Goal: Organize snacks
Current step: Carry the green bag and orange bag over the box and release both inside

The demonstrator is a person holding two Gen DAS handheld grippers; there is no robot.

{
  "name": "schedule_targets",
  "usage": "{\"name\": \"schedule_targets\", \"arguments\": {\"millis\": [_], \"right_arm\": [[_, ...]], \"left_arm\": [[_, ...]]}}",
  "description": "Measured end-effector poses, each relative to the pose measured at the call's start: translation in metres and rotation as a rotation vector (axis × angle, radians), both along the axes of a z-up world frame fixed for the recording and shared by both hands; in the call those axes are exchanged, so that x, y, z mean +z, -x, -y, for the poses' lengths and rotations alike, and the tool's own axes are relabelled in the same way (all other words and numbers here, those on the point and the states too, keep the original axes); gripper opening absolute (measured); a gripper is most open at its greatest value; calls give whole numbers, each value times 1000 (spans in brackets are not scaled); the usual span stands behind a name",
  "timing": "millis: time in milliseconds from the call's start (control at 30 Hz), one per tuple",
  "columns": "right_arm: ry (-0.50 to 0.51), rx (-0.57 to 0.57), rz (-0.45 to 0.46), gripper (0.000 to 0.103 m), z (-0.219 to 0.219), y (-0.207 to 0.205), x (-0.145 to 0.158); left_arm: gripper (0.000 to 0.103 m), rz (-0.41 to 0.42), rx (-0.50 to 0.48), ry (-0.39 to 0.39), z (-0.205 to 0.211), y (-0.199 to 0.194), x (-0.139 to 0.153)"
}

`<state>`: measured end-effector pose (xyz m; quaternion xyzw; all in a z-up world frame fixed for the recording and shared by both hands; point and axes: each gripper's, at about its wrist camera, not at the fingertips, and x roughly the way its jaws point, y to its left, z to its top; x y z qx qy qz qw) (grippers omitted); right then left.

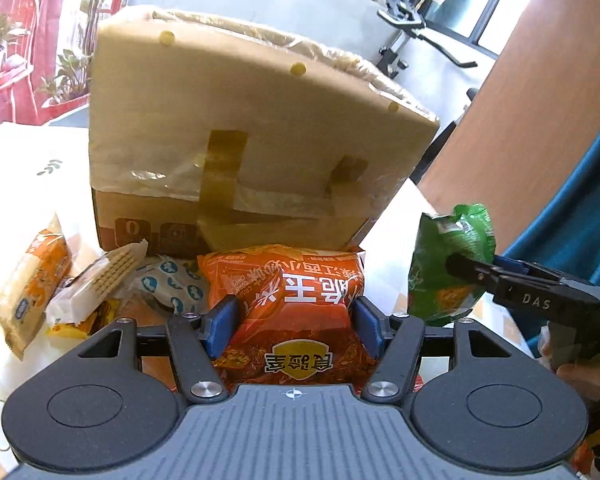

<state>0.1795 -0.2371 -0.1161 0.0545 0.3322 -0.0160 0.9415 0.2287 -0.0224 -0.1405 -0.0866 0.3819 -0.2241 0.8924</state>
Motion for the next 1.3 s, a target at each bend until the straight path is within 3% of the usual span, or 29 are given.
{"name": "schedule_targets", "arguments": {"millis": [467, 867, 1300], "right_arm": [[45, 44, 115, 72, -19, 10, 44], [33, 67, 203, 71, -23, 14, 76], [82, 128, 370, 71, -33, -13, 132]], "left_arm": [[65, -18, 66, 23, -32, 18, 2], [65, 174, 114, 52, -62, 35, 62], [66, 394, 112, 41, -55, -12, 135]]}}
